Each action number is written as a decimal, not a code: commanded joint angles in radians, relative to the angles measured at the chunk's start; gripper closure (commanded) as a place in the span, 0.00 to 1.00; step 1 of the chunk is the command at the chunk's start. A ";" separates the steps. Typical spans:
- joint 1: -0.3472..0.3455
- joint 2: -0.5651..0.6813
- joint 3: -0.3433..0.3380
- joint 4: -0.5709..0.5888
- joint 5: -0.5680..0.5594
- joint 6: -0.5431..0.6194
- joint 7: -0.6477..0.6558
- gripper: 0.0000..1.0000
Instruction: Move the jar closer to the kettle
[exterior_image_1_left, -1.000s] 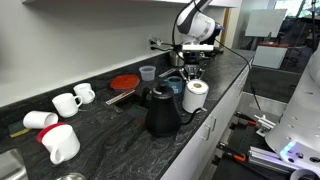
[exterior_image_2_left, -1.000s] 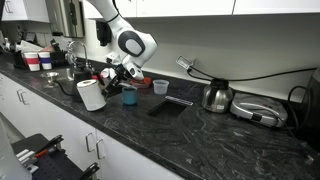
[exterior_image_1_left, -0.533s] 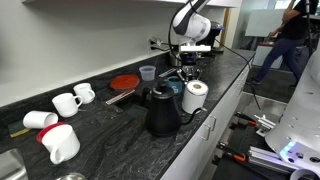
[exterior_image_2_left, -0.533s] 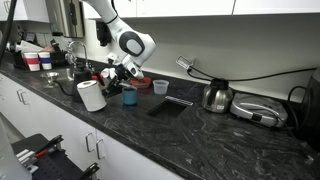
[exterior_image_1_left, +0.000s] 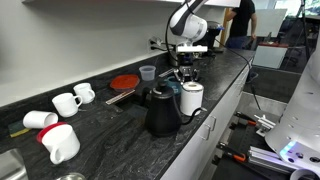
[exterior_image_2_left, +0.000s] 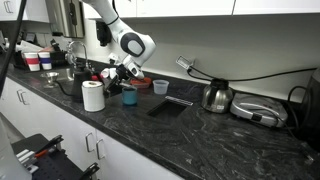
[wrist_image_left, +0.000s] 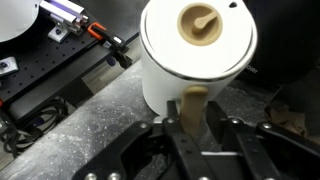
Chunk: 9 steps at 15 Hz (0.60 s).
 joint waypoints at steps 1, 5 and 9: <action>-0.001 0.007 0.002 0.024 0.005 0.004 0.003 0.31; -0.007 -0.023 -0.001 0.015 0.018 0.017 -0.011 0.04; -0.017 -0.101 -0.018 -0.025 -0.019 -0.001 -0.010 0.00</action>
